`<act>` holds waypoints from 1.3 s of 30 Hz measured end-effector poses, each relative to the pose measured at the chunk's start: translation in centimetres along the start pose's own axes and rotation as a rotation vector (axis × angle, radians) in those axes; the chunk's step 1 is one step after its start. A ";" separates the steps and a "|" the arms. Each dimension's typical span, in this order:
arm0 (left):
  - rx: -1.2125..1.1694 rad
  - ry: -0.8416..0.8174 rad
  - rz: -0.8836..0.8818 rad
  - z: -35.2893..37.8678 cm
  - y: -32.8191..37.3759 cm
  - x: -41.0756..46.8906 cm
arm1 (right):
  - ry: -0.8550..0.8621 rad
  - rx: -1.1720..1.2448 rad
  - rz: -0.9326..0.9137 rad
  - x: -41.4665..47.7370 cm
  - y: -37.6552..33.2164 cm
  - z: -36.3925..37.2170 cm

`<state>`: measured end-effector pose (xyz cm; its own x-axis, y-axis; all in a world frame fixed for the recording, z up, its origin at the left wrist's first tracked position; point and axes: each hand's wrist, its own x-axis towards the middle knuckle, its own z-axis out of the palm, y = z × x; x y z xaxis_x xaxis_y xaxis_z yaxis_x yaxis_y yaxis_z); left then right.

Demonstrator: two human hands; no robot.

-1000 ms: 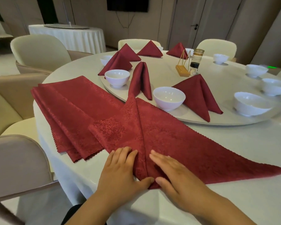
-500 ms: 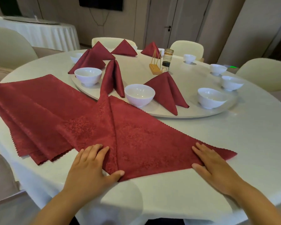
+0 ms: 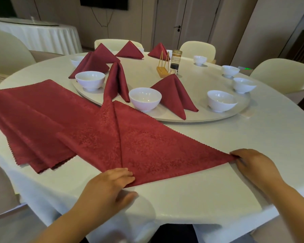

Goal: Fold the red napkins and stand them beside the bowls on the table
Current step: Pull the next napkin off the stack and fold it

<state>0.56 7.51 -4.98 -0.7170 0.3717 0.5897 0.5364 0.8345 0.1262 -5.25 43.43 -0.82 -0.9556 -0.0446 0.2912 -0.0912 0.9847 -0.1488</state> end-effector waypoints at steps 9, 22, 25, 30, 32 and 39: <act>-0.152 0.092 0.026 0.5 -0.8 0.2 | 0.083 0.440 -0.031 2.7 -2.9 -6.8; -0.310 -0.014 -0.364 -0.2 -5.7 1.5 | -0.060 0.435 -0.378 14.2 -23.3 -5.2; -0.267 0.022 -0.288 -0.1 -6.0 1.3 | -0.119 0.265 -0.398 16.5 -26.9 -1.9; -0.150 0.048 -0.278 0.3 -6.2 1.2 | -0.069 0.055 -0.393 18.7 -29.8 2.1; -0.143 0.014 -0.268 0.3 -6.2 1.3 | -0.029 -0.028 -0.442 19.3 -30.5 3.2; -0.107 -0.007 -0.176 1.0 -6.3 1.3 | -0.060 -0.188 -0.383 22.0 -31.5 5.0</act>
<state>-4.16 3.12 -5.78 -0.8069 0.2271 0.5452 0.4464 0.8390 0.3112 -24.79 10.62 5.50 -0.8776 -0.4176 0.2355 -0.3956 0.9083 0.1361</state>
